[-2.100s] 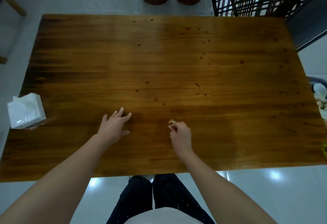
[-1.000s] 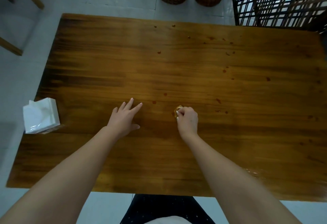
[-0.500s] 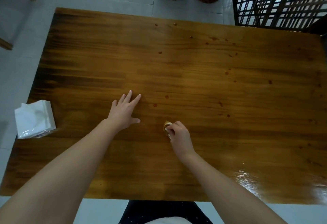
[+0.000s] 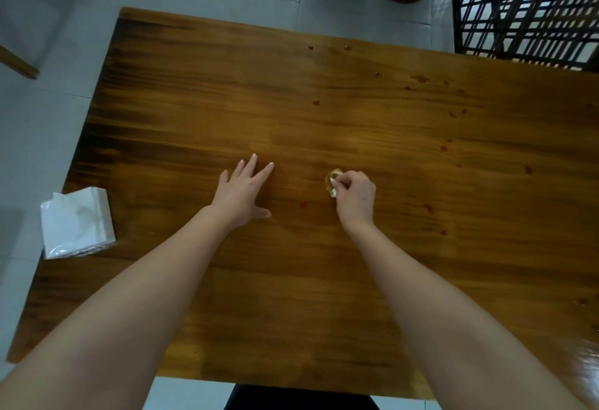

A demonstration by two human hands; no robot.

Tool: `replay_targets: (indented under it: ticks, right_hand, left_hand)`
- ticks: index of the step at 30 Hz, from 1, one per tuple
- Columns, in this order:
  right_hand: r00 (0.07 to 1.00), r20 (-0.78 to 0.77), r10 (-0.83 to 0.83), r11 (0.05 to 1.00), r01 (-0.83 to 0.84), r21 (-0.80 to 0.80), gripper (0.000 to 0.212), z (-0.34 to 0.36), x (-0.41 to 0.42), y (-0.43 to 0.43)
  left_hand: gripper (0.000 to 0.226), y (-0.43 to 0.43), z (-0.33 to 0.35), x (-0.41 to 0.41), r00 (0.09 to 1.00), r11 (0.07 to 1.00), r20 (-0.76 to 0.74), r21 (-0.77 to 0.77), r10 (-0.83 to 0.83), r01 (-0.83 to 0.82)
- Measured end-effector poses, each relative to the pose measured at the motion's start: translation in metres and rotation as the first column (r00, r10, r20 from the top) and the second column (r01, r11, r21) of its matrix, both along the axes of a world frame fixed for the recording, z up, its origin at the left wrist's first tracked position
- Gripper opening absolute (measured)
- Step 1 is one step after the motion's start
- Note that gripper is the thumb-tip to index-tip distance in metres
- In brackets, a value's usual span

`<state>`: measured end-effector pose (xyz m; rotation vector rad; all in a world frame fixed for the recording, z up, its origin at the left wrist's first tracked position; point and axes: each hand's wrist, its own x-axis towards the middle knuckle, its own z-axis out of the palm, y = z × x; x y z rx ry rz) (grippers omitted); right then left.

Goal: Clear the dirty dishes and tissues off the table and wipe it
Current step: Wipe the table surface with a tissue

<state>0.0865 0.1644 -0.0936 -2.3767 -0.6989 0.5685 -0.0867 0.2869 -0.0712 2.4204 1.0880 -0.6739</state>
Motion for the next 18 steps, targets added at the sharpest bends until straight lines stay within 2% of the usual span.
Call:
replay_targets:
  ticks: [3, 8, 12, 16, 18]
  right_hand:
    - [0.999, -0.027, 0.038, 0.999, -0.038, 0.002, 0.014, 0.002, -0.008, -0.001]
    - [0.965, -0.050, 0.257, 0.966, -0.255, 0.033, 0.014, -0.001, -0.052, -0.022]
    - [0.958, -0.040, 0.285, 0.958, -0.284, 0.030, 0.019, -0.006, -0.062, -0.031]
    - [0.951, -0.031, 0.308, 0.951, -0.307, 0.027, 0.015, -0.006, -0.053, -0.022]
    - [0.964, -0.017, 0.264, 0.964, -0.263, 0.048, 0.014, -0.005, -0.045, -0.010]
  left_hand:
    - [0.103, 0.005, -0.004, 0.000, 1.000, 1.000, -0.011, -0.015, -0.017, 0.017]
    - [0.111, 0.030, 0.000, -0.008, 0.992, 0.986, -0.048, -0.131, -0.113, 0.106]
    - [0.119, 0.051, 0.005, -0.016, 0.968, 0.963, -0.083, -0.157, -0.235, 0.220]
    - [0.122, 0.049, 0.000, -0.020, 0.969, 0.962, -0.055, -0.148, -0.240, 0.230]
    - [0.122, 0.049, 0.000, -0.021, 0.971, 0.963, -0.039, -0.144, -0.237, 0.229]
